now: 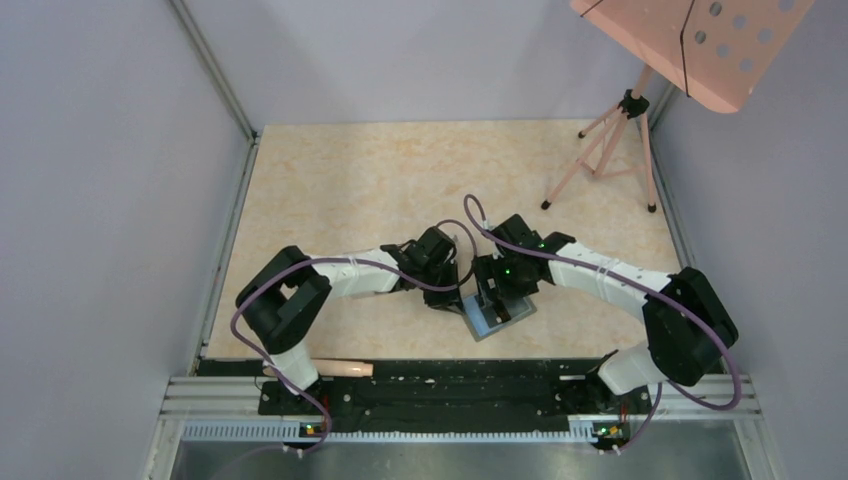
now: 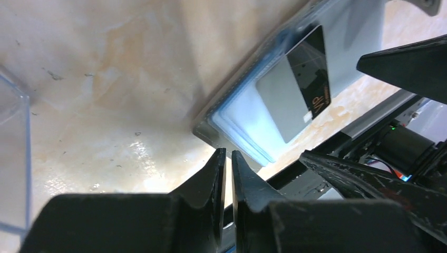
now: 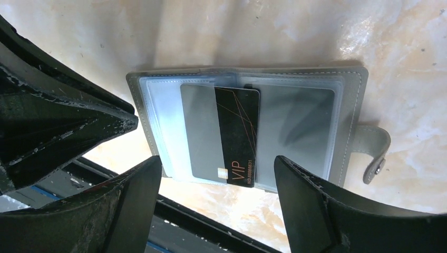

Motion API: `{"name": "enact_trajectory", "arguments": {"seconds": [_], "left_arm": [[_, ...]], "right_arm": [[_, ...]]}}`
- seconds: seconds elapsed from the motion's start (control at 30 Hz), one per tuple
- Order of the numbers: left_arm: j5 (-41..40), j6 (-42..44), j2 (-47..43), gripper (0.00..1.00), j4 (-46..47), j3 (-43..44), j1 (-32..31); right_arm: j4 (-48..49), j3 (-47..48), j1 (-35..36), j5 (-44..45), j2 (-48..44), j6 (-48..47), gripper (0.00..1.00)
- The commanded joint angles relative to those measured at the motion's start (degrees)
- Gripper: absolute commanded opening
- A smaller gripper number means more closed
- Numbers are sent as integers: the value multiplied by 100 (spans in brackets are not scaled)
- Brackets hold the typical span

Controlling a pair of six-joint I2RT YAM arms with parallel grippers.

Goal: Put the credit cards into the card holder
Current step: Insert the credit card into the card holder.

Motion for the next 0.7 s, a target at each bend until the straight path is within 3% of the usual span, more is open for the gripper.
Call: {"name": "enact_trajectory", "arguments": {"seconds": [0.0, 0.3, 0.53, 0.67], "left_arm": [[-52, 81, 127, 12, -134, 150, 13], [33, 89, 364, 5, -53, 138, 9], [33, 112, 448, 3, -76, 222, 9], [-60, 172, 397, 3, -212, 256, 9]], "right_arm": [[260, 65, 70, -93, 199, -22, 77], [718, 52, 68, -1029, 543, 107, 74], [1087, -54, 76, -1898, 370, 417, 55], [897, -59, 68, -1416, 231, 458, 51]]}}
